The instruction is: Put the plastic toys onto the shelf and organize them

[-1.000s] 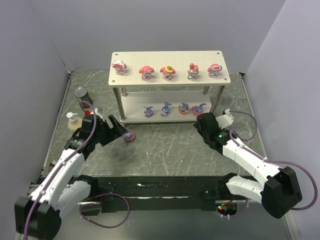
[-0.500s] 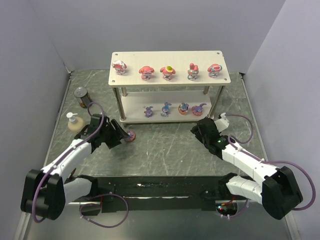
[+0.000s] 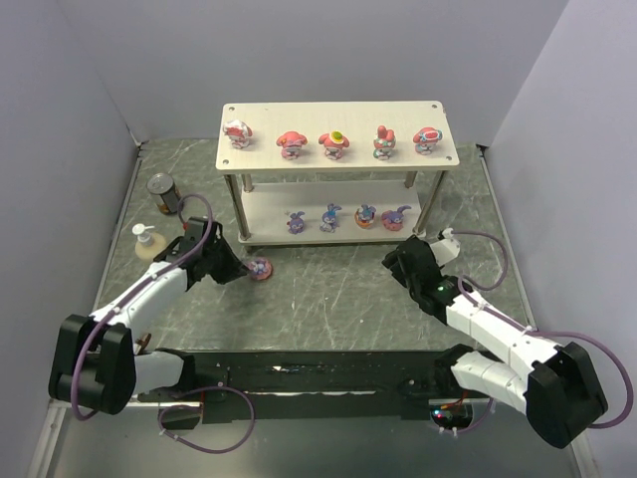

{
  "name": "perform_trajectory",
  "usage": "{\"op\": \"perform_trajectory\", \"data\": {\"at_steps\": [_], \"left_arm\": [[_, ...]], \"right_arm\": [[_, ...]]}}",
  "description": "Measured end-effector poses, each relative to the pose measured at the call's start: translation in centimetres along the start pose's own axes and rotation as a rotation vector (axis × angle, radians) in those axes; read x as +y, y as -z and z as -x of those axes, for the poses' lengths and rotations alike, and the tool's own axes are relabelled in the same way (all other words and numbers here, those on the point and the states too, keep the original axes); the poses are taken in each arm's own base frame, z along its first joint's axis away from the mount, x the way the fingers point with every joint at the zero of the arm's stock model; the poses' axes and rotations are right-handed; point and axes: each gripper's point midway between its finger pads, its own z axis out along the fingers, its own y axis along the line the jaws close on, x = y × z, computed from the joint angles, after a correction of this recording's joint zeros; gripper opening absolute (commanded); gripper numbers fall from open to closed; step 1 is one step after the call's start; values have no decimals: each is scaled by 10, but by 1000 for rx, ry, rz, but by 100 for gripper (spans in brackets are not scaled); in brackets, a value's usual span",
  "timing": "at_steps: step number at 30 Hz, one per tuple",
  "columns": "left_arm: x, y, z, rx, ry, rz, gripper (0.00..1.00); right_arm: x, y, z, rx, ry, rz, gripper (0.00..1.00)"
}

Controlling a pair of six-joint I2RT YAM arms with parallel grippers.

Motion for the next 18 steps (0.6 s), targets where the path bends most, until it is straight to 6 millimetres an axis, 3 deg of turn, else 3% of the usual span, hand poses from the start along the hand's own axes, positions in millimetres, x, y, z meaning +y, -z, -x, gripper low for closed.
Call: {"op": "perform_trajectory", "data": {"at_steps": [8, 14, 18], "left_arm": [[-3, 13, -8, 44, -151, -6, 1], [-41, 29, -42, 135, -443, -93, 1], [-52, 25, -80, 233, -589, -115, 1]], "right_arm": [[11, 5, 0, 18, 63, 66, 68], [59, 21, -20, 121, 225, 357, 78], [94, 48, -59, 205, 391, 621, 87]]}}
